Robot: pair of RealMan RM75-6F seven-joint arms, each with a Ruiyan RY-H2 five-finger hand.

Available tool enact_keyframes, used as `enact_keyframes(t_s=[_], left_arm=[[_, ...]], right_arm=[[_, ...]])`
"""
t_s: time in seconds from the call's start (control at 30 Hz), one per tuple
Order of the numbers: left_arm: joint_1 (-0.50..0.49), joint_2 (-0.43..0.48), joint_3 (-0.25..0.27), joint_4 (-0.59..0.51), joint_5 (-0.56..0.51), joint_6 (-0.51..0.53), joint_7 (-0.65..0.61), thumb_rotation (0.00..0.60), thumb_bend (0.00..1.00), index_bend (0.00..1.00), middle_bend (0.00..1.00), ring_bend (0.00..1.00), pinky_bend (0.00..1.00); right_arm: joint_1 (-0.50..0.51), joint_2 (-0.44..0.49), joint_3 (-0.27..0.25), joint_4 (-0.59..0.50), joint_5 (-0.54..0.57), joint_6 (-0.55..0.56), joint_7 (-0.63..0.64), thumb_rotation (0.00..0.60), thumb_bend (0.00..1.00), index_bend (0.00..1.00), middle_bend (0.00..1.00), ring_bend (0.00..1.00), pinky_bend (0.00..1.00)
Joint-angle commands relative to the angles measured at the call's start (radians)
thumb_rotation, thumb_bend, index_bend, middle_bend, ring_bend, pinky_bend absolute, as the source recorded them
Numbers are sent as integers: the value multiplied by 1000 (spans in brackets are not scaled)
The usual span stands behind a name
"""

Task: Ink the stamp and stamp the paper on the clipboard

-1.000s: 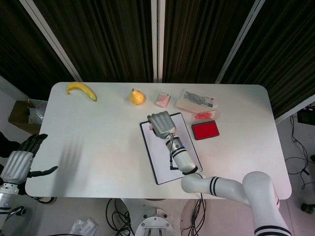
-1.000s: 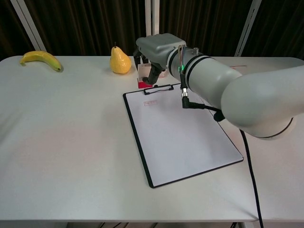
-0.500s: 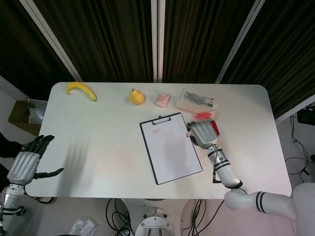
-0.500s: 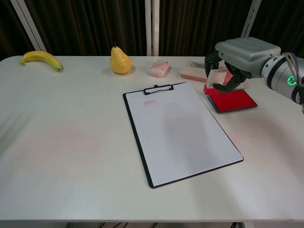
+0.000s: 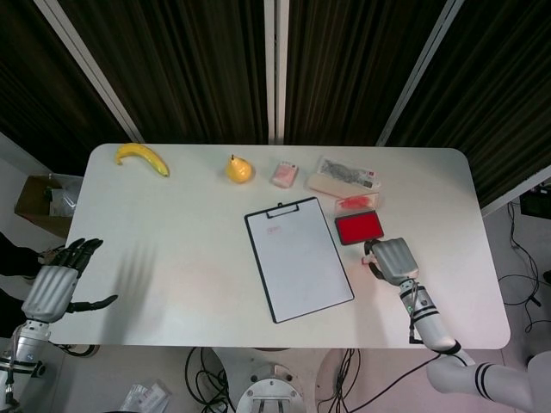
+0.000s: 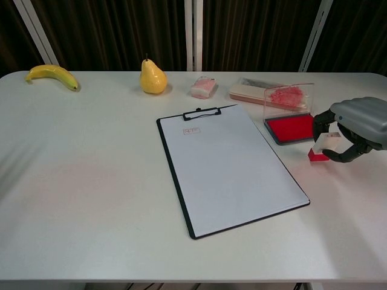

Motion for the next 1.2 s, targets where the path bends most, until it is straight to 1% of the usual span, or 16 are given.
enact_keyframes(t_s=[0.03,0.2,0.37,0.57,0.87,1.2], left_arm=[[1,-1,1,5,-1,0,-4,210,47,72,99,75,183],[3,-2,1,13,-4,1,-11,210,47,72,99,75,183],[2,-6,2,18,-2,2,-15,212,47,72,99,75,183],[3,-5,2,20,-3,3,-16,210,47,72,99,75,183],[1,-6,2,21,-3,3,-16,209,46,72,99,75,183],[1,-2,1,19,0,9,-19,211,47,72,99,75,183]], right_arm=[[-16,-23,3,33,-16,-14,22,600,431,619,580,755,975],[-25,-34,14,50,-34,-22,26,600,432,621,574,755,974],[-30,-33,24,49,-47,-34,23,600,431,607,545,755,974],[-34,-20,35,36,-57,-53,24,600,405,501,493,755,974],[-40,-1,43,14,-69,-75,15,600,392,385,419,752,974],[-49,16,53,-18,-89,-69,1,600,388,373,403,753,974]])
